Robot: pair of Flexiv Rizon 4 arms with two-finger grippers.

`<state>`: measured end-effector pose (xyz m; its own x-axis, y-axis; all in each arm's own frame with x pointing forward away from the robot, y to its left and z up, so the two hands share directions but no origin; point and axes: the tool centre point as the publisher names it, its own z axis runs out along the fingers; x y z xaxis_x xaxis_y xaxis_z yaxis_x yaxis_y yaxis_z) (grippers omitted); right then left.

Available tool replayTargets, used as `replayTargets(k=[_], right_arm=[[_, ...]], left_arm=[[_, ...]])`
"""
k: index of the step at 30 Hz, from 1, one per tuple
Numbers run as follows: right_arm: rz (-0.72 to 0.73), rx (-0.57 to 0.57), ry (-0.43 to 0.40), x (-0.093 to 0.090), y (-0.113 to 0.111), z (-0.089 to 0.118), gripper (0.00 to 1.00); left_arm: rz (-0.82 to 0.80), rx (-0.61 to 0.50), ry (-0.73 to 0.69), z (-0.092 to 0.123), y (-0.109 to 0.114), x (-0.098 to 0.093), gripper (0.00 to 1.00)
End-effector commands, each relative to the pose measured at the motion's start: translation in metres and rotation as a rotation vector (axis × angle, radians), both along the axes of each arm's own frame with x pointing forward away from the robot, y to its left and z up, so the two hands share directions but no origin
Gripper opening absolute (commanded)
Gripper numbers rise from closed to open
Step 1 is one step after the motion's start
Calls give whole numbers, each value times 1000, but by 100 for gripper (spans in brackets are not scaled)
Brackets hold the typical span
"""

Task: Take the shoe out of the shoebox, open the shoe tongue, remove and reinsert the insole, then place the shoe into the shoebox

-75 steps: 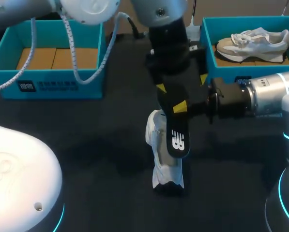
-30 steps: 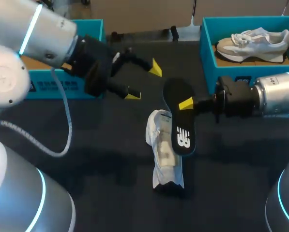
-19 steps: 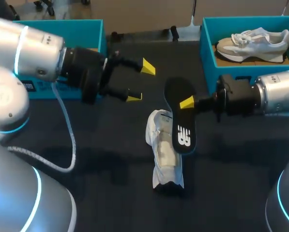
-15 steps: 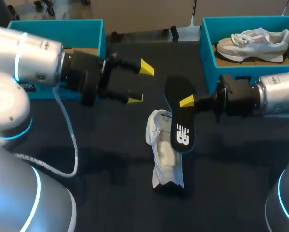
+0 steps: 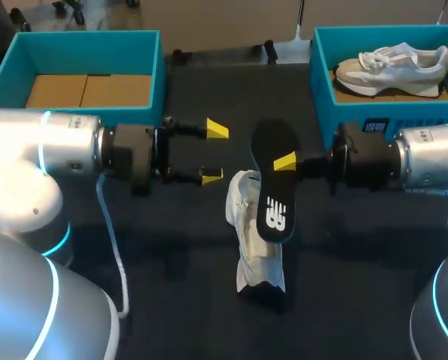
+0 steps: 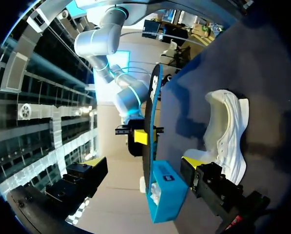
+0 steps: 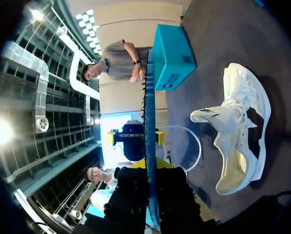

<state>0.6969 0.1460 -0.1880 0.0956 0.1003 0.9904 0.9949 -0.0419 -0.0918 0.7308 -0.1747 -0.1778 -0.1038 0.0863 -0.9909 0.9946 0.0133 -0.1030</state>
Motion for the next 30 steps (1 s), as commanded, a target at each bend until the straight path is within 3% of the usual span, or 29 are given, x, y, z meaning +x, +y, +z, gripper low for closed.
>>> replayTargets(k=[1,16,17,18,30], right_arm=[[6,-9,11,3,6,2,0],[48,2,18,-4,30,3,0],[48,3,15,-6,32,3,0],[47,5,12,-6,32,3,0],[43,3,-22,-12,37,4,0]], left_arm=[[32,-110,5,-8,-3,-6,100],[51,-106,-63,-10,-24,7,98],[52,-114,-68,-10,-27,9,61],[53,-115,-68,-10,-28,10,55],[48,-122,-70,-11,-42,15,36]])
